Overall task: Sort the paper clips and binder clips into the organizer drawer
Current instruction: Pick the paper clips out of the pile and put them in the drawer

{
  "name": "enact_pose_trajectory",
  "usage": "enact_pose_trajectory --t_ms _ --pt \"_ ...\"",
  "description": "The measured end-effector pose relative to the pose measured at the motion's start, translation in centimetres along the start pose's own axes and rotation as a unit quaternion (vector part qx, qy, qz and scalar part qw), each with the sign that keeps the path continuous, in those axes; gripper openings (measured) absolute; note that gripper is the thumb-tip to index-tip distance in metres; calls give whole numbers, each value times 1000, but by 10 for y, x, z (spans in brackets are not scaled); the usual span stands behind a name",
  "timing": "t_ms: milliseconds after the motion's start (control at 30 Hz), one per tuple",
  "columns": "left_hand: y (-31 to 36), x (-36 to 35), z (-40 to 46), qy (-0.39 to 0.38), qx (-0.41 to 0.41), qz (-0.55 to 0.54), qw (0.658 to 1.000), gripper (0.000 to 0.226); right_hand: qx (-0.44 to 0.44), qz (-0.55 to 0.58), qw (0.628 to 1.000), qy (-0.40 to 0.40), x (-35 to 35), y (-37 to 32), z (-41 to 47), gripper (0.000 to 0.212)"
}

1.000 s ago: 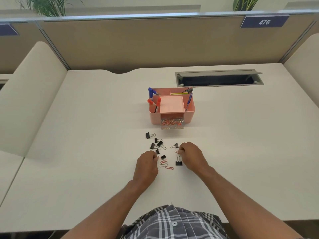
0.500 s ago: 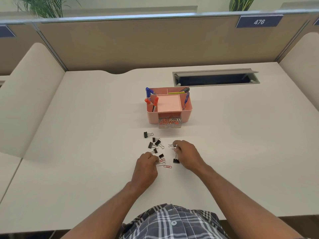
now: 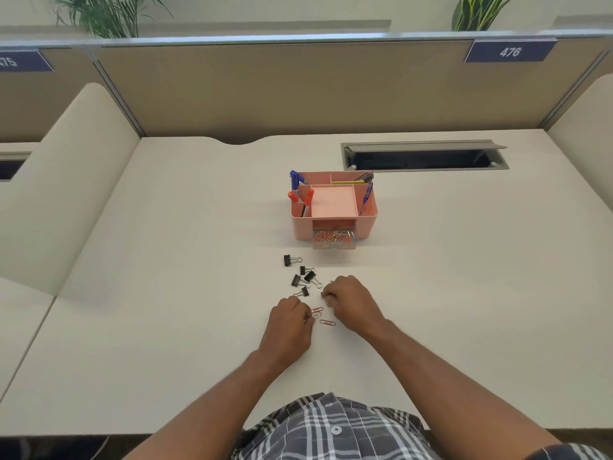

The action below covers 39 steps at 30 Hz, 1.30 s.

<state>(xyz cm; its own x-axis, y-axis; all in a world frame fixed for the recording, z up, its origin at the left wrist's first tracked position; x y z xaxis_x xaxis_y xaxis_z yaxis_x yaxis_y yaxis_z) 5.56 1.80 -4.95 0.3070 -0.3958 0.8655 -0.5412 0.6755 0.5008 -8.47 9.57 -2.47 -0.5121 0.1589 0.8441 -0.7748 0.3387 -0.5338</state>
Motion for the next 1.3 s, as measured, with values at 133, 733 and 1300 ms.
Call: enact_pose_trajectory --t_ms 133,733,1300 --pt "-2 1 1 5 19 -27 999 8 -55 76 995 16 13 6 -1 20" --pt "16 28 30 6 219 -283 934 21 -174 354 916 66 17 8 -12 12" --pt "20 24 33 -57 263 -410 871 19 -142 337 927 83 23 -1 -10 15"
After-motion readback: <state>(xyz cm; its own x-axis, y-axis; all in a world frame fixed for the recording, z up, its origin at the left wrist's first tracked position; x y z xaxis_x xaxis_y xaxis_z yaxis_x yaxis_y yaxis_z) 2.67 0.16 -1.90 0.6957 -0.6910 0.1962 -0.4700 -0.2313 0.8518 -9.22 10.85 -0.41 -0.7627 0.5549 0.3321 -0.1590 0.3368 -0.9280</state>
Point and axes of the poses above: each hand's wrist, its own z-axis towards the middle knuckle, its own x-axis out of the back of the hand, y = z × x, the point moved 4 cm from there along z, towards the middle knuckle, and after that the axes turned 8 degrees about x, right-handed, at the moved point
